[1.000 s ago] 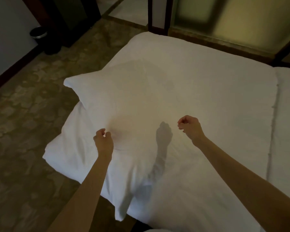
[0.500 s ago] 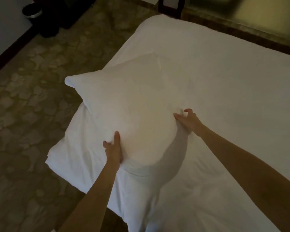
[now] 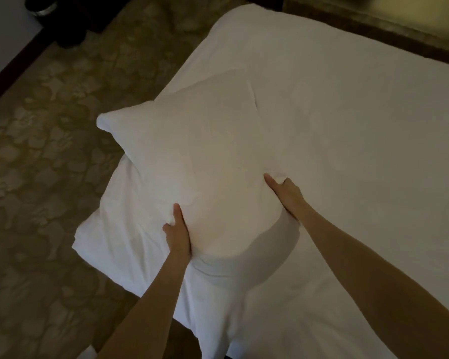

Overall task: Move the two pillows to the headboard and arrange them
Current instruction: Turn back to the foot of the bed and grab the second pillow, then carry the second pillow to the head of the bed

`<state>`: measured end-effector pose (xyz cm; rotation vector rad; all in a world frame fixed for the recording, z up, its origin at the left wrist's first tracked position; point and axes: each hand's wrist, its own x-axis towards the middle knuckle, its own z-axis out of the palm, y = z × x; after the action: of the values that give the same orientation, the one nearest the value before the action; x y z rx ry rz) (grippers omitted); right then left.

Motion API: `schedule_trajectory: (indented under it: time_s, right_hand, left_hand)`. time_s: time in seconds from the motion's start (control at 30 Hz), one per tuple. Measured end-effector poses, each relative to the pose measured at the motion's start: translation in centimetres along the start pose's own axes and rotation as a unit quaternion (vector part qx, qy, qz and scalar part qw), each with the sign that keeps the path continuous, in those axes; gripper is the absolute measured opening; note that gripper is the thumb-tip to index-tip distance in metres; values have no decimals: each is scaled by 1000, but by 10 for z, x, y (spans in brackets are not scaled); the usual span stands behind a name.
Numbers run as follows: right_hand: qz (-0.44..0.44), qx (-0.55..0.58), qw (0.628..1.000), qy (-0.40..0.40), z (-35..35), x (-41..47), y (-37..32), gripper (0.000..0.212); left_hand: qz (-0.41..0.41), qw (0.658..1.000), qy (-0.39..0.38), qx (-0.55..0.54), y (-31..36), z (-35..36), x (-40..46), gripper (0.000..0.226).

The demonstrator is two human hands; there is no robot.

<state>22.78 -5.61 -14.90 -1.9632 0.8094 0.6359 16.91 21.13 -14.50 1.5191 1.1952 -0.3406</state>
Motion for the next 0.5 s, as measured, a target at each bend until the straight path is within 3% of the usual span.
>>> schedule_trajectory:
  time_s: [0.1,0.23,0.37,0.5]
  right_hand:
    - [-43,5,995,90,4,-12,4,76]
    - [-65,16,990,126,-1,-27,10,57]
    - [-58,19,987,148,-9,-47,24,60]
    - [-69,42,981,174,-23,-78,51,61]
  left_hand:
    - [-19,999,-24,-22,-2,-5,-5,96]
    - [-8,998,-56,-28,-6,-13,-12,84]
    - [-1,996,-87,-23,-12,-17,-26,72]
    - [13,997,-69,4,-26,-14,-45,61]
